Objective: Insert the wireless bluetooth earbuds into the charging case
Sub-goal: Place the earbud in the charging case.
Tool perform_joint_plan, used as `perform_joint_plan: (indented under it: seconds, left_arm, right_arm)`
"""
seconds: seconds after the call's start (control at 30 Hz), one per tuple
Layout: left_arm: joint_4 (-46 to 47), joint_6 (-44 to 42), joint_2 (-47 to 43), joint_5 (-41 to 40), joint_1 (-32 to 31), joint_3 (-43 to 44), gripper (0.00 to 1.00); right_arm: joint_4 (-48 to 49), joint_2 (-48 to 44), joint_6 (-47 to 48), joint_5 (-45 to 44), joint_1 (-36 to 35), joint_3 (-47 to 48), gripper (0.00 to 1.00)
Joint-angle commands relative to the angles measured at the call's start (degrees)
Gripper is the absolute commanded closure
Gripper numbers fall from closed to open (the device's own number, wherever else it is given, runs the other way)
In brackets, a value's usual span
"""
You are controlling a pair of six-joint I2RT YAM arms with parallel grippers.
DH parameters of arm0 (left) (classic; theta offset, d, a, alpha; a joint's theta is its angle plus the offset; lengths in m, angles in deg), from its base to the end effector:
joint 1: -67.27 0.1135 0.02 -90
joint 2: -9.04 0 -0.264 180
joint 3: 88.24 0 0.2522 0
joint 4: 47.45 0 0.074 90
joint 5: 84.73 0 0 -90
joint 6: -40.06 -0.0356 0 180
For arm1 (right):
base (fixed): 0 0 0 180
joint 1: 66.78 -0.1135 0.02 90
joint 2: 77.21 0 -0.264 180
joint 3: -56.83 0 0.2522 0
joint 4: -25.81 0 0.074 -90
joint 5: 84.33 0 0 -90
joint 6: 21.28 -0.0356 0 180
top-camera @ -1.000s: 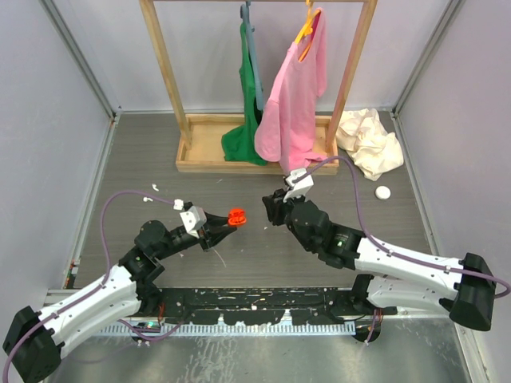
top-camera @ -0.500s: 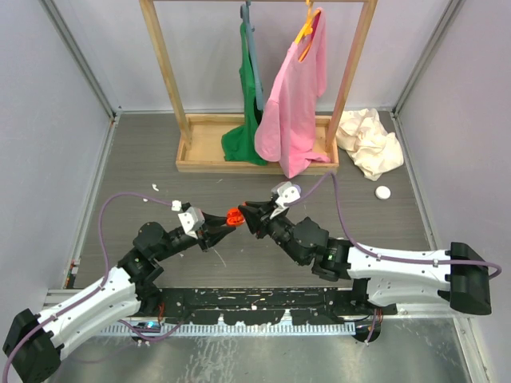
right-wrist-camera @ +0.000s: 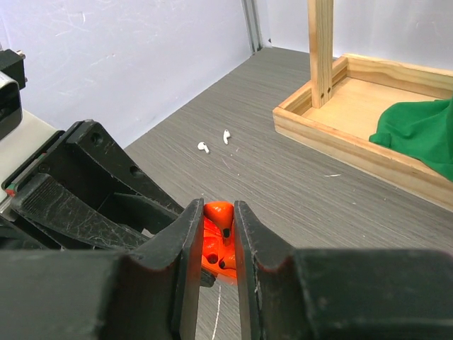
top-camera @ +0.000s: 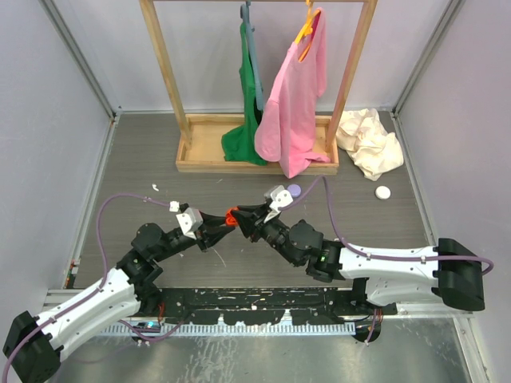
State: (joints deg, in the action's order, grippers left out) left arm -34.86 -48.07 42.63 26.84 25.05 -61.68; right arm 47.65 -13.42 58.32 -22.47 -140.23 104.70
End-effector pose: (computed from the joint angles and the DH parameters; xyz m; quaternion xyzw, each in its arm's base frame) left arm 0.1075 -0.1152 0.2391 0.3577 0.5718 -0.3896 0.6271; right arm 0.0875 0.2356 0.2920 -0.1857 0.6481 0.3602 0.6448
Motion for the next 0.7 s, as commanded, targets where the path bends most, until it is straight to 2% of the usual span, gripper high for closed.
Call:
perform_joint_plan:
  seconds: [0.0,0.67]
  left_arm:
    - [3.62,-0.38,-1.13,-0.9,-0.04,-0.12,0.94]
    - [3.62,-0.11,-1.49,-1.37,-0.06,-0.21,0.95]
  right_arm:
    - [3.93,0.38,-0.21,1.16,-0.39,0.41,0.77]
    - [2.11,1.21,-1.74,3.65,-0.36,-0.5,0.77]
